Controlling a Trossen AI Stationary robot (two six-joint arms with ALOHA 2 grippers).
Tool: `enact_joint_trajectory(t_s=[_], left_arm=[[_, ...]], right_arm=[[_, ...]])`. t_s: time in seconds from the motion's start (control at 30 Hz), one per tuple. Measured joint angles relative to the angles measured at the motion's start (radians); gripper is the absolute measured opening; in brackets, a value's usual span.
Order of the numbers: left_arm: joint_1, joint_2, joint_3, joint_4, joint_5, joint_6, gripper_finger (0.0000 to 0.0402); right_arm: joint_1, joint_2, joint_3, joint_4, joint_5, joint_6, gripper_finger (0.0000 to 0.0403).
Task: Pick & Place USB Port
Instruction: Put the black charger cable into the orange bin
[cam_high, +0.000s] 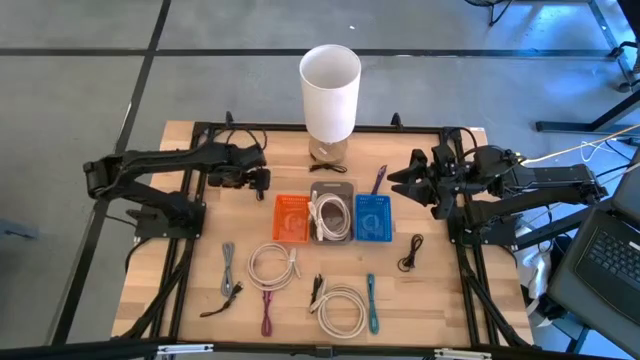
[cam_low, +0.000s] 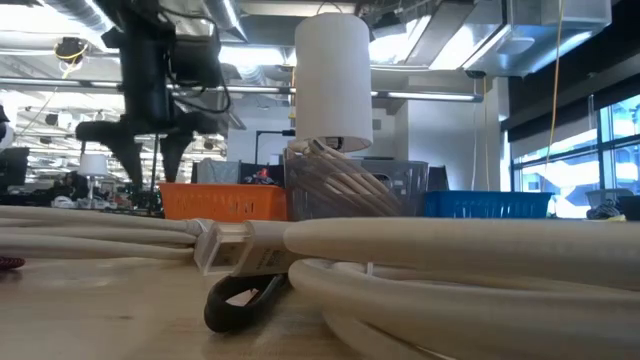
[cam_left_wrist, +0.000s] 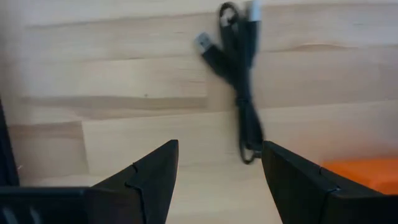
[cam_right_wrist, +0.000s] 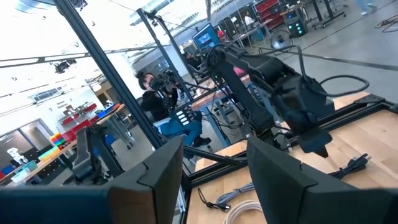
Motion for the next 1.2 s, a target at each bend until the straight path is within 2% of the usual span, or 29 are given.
enact_joint_trajectory(t_s=[0.47, 0.7, 0.9, 1.03, 1.2], left_arm=[[0.057, 0.017, -0.12, 0.268, 0.049, -0.035, 0.0223], [0.073, 0.136, -0.12, 0.379, 0.098, -0.01, 0.0223], [0.072, 0.228, -0.114, 0.384, 0.099, 0.041, 0.022], [0.068, 0.23, -0.115, 0.379, 0.084, 0.117, 0.0188], [0.068, 0.208, -0.12, 0.367, 0.064, 0.156, 0.0109]], right_arm=[[0.0, 0.002, 0.0, -0.004, 0.034, -0.023, 0.018], [0.0, 0.002, 0.0, -0.006, 0.034, -0.027, 0.018], [0.0, 0.002, 0.0, -0.01, 0.034, -0.02, 0.018], [0.0, 0.002, 0.0, -0.011, 0.034, -0.022, 0.018], [0.0, 0.002, 0.0, -0.017, 0.034, -0.023, 0.018]])
